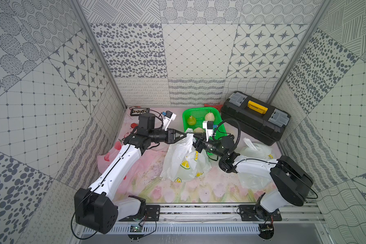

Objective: Place the pears into plastic bags & tie knots
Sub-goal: Tie the plastic bag at the center of the board.

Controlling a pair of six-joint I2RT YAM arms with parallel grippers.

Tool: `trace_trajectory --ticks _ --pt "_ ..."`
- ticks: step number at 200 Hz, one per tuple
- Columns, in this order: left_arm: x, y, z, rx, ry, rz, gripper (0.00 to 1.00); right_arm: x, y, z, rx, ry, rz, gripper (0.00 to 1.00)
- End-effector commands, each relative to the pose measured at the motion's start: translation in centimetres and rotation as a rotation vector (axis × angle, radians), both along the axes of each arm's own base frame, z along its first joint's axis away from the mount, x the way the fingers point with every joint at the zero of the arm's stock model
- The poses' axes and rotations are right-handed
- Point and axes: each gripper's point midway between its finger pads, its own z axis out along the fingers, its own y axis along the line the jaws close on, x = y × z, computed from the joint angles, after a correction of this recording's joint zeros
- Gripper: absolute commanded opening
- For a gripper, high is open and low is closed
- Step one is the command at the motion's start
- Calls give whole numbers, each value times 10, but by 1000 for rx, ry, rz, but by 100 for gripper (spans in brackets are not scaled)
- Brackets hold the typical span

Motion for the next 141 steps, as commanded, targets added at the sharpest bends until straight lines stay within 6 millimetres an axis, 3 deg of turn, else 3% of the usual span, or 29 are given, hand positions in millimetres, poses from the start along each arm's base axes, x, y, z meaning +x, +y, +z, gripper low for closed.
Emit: trace_trajectory --ticks 1,13,28,61,81,100,118,141 --pt "-9 -8 12 -52 -33 -76 23 -1 -1 25 73 -48 13 15" --pt "-8 -8 12 -48 -39 -77 10 -1 -1 25 71 -48 16 18" --pt "-5 -6 10 -14 -55 -61 0 0 -4 24 64 -31 -2 35" --pt "12 7 4 48 -64 15 0 2 -33 5 -70 95 -142 51" --pt "16 8 -2 66 -56 33 0 -4 -57 -16 -219 228 -252 52" --pt "20 11 -6 87 -63 59 0 -25 -69 -19 -297 317 -288 52" --pt "22 12 -7 93 -63 67 0 -44 -66 -18 -330 375 -298 50" --pt "21 11 -6 88 -61 64 0 -57 -48 -18 -369 434 -266 45"
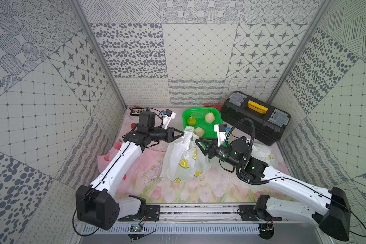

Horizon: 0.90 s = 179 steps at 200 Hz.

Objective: Place the pears into plastic bags & tie knots
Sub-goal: Tie the plastic bag at the center of the board.

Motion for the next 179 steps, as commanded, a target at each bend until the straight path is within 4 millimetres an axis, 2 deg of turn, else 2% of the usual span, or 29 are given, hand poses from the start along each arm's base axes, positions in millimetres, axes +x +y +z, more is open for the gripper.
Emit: trace_trajectory --ticks 1,32,77,112,159,179 --pt "7 4 -1 28 -43 19 0 -4 2 -36 -140 154 -56 45" --pt "5 5 -2 30 -41 19 0 1 22 -35 -151 156 -36 36" --pt "0 5 -1 14 -41 18 0 7 47 -33 -150 148 13 37" --pt "-2 5 -2 14 -40 14 0 11 53 -31 -127 151 11 40" --pt "-3 6 -2 25 -47 18 0 6 53 -26 -114 160 26 40" --pt "-2 6 -2 21 -43 19 0 6 55 -31 -130 171 34 41"
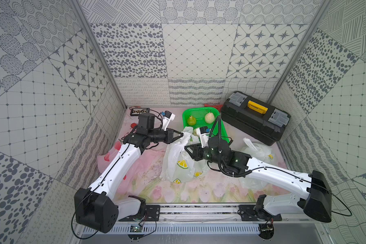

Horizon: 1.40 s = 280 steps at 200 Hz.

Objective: Place the pears into plastic bags & tie knots
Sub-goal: Tie the plastic bag at the center of the board.

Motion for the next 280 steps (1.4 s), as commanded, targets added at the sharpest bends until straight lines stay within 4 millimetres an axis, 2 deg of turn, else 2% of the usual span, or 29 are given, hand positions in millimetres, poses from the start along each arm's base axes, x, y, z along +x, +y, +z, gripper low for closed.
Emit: trace_trajectory --ticks 1,41,92,128,141,154,192,216,243,262,280 --pt "2 2 2 5 -30 5 0 -1 9 22 60 -13 17 41" --pt "3 2 2 4 -23 8 0 2 20 19 78 9 21 43" --pt "3 2 1 6 -19 15 0 10 21 19 58 10 -16 34" --pt "4 2 0 -1 -16 19 0 13 20 17 31 23 -34 37" --pt "3 2 0 0 -17 19 0 13 24 15 31 32 -23 43" --pt "4 2 -1 3 -15 20 0 12 29 15 34 44 -12 44" --pt "4 3 0 10 -19 22 0 13 28 11 32 58 -22 31" --pt "5 3 -1 10 -16 23 0 12 26 9 25 61 -19 19" --pt "6 4 1 20 -26 33 0 10 23 12 31 68 -7 1" --pt "6 8 3 52 -40 42 0 6 12 13 7 75 -12 0" --pt "2 15 1 108 -32 52 0 -2 -7 12 -62 87 -19 0"
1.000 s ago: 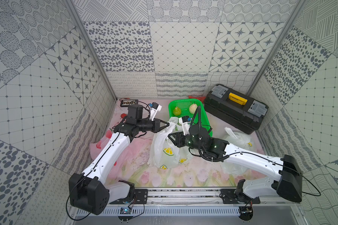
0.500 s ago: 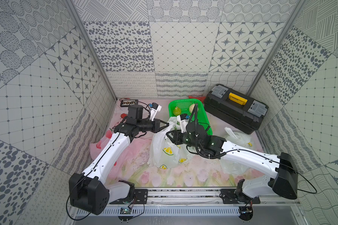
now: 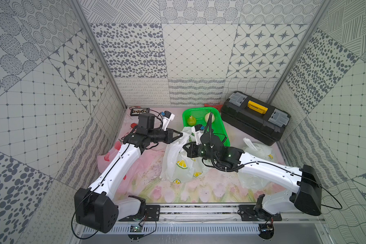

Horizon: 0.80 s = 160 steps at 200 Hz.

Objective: Place the pears into plastic bags & tie knots
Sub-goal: Tie the plastic bag at the center of the board.

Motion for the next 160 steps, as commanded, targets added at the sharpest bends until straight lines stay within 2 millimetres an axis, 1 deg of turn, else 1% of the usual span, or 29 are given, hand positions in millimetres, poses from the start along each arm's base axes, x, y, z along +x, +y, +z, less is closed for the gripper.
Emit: trace_trajectory --ticks 1,26,46,60,68,72,86,94,105,117,128,136,148,160 --pt "-2 11 2 83 -28 21 0 -11 -24 16 -38 -6 -2 0" --pt "-2 27 0 161 -30 57 0 -26 -65 6 -206 26 -21 0" --pt "0 39 0 207 -28 96 0 -45 -83 4 -258 81 16 0" --pt "2 44 -2 231 -19 114 0 -59 -106 -11 -350 157 7 0" --pt "3 48 -9 254 -5 127 0 -66 -118 -24 -401 186 1 0" --pt "4 51 -15 273 2 135 0 -69 -126 -34 -431 206 -5 0" --pt "9 65 -43 354 59 184 0 -81 -155 -80 -531 308 -37 0" --pt "12 79 -60 398 113 237 0 -87 -167 -104 -560 373 -46 0" --pt "19 106 -82 432 208 339 0 -93 -186 -133 -591 453 -83 0" --pt "24 131 -98 443 283 428 0 -94 -197 -152 -586 515 -115 0" --pt "27 142 -104 452 296 463 0 -93 -205 -163 -582 548 -148 0" --pt "29 142 -105 442 298 465 0 -90 -205 -166 -574 558 -155 0" --pt "31 138 -105 414 301 464 0 -85 -198 -163 -557 546 -146 0" --pt "34 137 -104 403 303 467 0 -82 -194 -164 -554 547 -138 0"
